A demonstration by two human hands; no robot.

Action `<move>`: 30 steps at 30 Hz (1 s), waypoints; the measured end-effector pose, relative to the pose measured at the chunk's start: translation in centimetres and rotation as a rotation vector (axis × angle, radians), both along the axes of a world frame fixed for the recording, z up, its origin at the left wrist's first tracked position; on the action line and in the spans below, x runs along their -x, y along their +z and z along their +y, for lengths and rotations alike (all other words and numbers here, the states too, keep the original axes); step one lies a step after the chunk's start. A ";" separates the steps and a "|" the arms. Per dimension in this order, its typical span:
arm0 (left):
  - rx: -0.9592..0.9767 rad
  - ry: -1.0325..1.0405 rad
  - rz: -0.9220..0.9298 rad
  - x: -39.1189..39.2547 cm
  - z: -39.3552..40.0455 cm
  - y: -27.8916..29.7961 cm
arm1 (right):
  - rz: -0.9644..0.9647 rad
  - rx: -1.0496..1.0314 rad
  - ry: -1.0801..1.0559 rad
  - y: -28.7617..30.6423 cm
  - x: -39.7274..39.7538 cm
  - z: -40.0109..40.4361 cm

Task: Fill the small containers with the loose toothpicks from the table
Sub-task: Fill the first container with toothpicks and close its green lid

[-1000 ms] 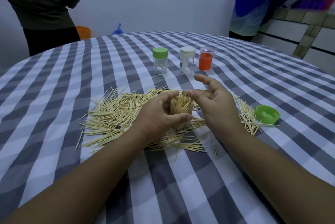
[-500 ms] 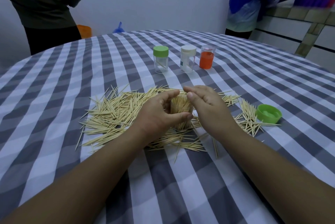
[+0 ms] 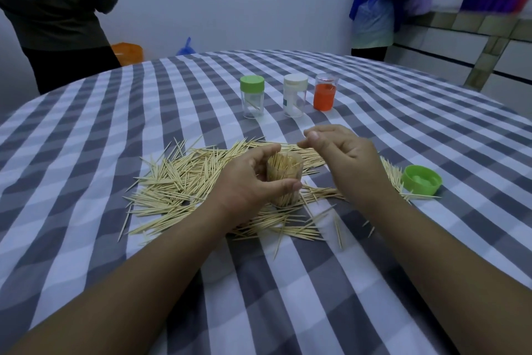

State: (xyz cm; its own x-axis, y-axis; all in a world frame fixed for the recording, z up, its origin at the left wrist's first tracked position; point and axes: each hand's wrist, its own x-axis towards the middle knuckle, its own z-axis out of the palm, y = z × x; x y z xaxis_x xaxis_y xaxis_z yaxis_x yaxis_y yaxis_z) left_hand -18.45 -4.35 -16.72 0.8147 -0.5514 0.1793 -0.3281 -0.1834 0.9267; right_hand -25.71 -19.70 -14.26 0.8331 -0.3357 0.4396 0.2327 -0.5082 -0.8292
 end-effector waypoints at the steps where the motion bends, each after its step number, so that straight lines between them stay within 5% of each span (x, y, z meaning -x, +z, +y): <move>1: 0.001 0.004 0.003 0.0 0.0 0.1 | 0.013 0.000 -0.004 0.2 0.0 -0.4; 13: 0.015 0.035 0.004 -0.2 0.1 0.3 | 0.623 0.646 -0.178 -1.3 -3.2 -4.9; 18: 0.012 0.036 -0.002 -0.1 0.2 0.3 | 0.800 0.908 -0.097 0.5 -5.2 -4.9; 26: 0.008 0.025 -0.006 -0.2 0.2 0.2 | 0.828 1.235 -0.085 -0.2 -6.2 -3.8; 30: 0.014 0.019 0.012 -0.2 0.2 0.2 | 0.613 1.350 -0.147 -1.7 -5.5 -4.2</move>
State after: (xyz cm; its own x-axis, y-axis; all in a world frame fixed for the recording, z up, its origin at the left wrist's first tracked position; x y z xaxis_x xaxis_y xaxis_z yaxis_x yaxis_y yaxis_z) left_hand -18.23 -4.17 -16.55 0.8271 -0.5335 0.1771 -0.3136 -0.1765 0.9330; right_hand -20.23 -23.85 -15.98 0.9944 -0.0666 0.0822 -0.0900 -0.9407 0.3271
